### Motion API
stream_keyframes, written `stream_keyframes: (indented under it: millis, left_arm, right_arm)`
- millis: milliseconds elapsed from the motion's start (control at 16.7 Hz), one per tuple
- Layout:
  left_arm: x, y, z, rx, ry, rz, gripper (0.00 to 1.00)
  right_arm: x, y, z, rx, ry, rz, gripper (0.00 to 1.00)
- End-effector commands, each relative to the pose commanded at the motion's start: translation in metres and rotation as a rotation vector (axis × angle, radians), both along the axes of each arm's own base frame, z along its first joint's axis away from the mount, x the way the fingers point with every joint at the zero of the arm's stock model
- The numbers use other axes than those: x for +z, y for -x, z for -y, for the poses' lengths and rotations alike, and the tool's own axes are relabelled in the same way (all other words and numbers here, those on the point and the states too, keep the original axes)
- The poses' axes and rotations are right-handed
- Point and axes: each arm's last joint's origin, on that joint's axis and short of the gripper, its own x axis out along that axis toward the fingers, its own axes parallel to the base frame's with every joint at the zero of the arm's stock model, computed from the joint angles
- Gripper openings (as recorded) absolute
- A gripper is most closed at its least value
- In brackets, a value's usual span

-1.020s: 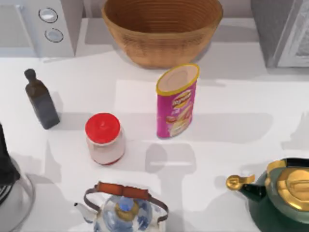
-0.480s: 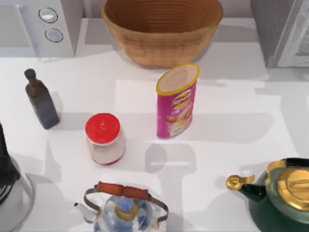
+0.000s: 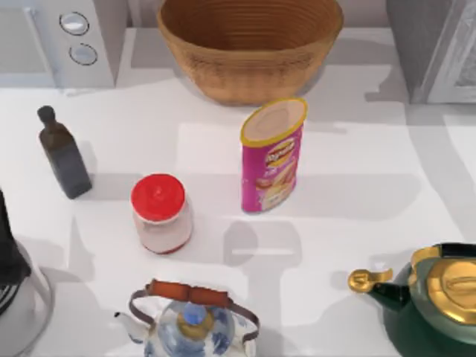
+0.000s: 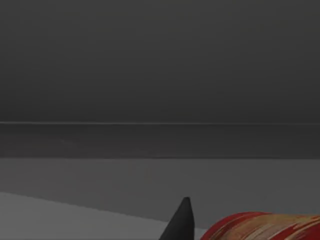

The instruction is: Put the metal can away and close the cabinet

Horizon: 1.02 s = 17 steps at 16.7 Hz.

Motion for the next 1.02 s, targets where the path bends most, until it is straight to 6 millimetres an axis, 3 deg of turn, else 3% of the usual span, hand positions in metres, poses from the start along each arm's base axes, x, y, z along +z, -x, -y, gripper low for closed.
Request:
stream_keyframes:
  millis: [600,720,900,1020]
  left_arm:
    - [0.000,0.000,0.000,0.000,0.000,0.000,1.00]
    - [0.000,0.000,0.000,0.000,0.000,0.000,1.00]
    - [0.000,0.000,0.000,0.000,0.000,0.000,1.00]
    - [0.000,0.000,0.000,0.000,0.000,0.000,1.00]
  right_arm:
    - [-0.006,-0.021,-0.002,-0.015,0.004,-0.052,0.00]
    - [-0.008,-0.041,-0.001,-0.033,0.016,-0.093,0.00]
    - [-0.013,-0.088,-0.003,-0.044,0.038,-0.165,0.00]
    - [-0.007,-0.113,-0.005,-0.038,0.042,-0.160,0.00]
